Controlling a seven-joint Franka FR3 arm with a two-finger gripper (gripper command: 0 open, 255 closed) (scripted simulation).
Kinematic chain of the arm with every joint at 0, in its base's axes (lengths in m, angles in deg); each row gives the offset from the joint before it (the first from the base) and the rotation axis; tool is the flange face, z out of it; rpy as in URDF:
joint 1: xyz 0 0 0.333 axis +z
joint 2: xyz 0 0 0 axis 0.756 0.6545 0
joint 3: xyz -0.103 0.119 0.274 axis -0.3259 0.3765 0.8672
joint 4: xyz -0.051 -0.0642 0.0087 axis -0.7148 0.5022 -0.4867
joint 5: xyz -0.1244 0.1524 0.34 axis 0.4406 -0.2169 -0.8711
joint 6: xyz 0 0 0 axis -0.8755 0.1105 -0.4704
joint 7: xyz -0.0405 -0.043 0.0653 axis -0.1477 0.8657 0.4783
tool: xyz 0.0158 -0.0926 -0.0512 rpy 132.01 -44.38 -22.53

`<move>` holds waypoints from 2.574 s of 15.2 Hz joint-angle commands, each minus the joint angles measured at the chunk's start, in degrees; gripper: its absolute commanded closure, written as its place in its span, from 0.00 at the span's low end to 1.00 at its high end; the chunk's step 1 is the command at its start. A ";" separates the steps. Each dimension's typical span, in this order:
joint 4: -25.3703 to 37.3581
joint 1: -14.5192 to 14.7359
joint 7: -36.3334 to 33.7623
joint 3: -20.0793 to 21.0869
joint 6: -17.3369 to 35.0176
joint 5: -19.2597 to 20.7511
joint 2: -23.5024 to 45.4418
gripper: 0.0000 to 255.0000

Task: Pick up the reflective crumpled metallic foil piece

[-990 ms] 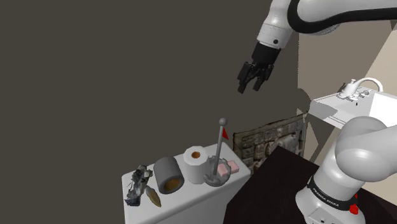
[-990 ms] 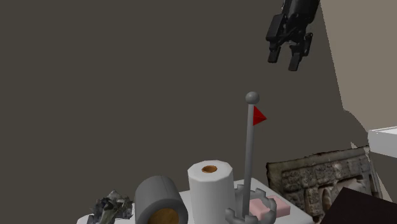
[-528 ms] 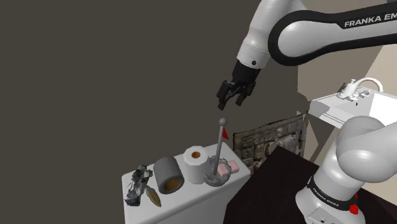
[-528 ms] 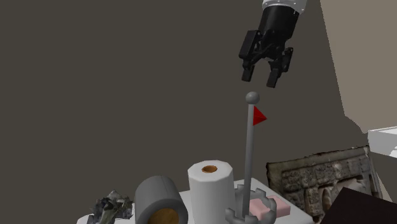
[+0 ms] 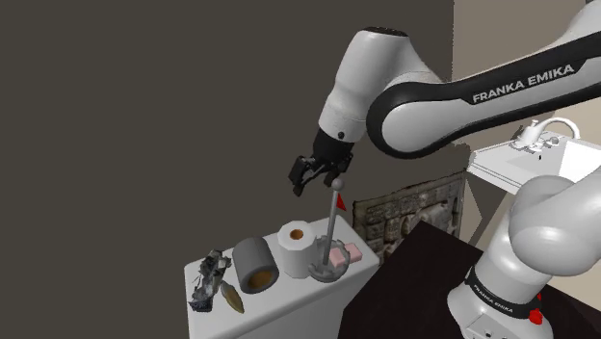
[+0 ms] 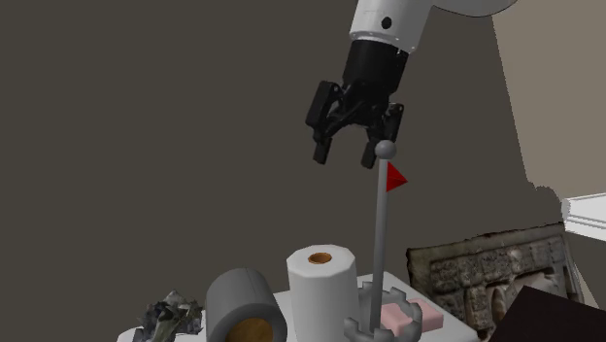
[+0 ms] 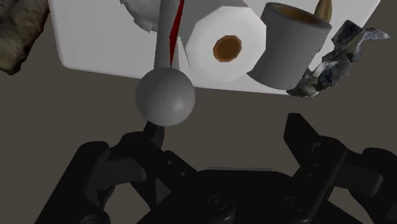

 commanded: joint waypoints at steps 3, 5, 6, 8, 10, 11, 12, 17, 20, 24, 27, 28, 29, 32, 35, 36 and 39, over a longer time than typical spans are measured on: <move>2.31 -3.02 -7.28 7.66 7.28 3.68 7.62 0.00; 4.08 -5.66 -12.04 12.13 10.34 7.38 11.83 0.00; 5.11 -7.34 -14.82 14.60 11.72 9.85 14.06 0.00; 7.47 -11.41 -21.56 20.01 14.03 16.56 18.93 0.00; 10.42 -16.29 -30.60 25.96 15.26 26.70 24.88 0.00; 12.24 -18.62 -36.31 28.83 15.13 33.57 28.63 0.00; 14.36 -19.67 -42.63 30.55 14.21 41.48 33.02 0.00; 25.85 -7.24 -61.63 22.92 7.09 66.03 50.50 0.00; 32.84 0.25 -66.49 18.28 3.81 72.78 57.92 0.00; 35.65 3.49 -68.90 15.91 3.21 76.12 61.59 0.00; 35.75 4.48 -70.60 14.60 4.00 78.19 63.14 0.00; 35.82 4.82 -71.16 14.17 4.25 78.88 63.66 0.00; 35.94 5.34 -72.04 13.48 4.64 79.96 64.50 0.00; 35.91 5.36 -72.10 13.45 4.67 80.02 64.53 1.00; 35.91 5.36 -72.09 13.47 4.65 79.99 64.50 1.00; 35.90 5.37 -72.10 13.48 4.64 79.98 64.49 1.00; 35.83 5.36 -72.15 13.46 4.68 80.02 64.47 1.00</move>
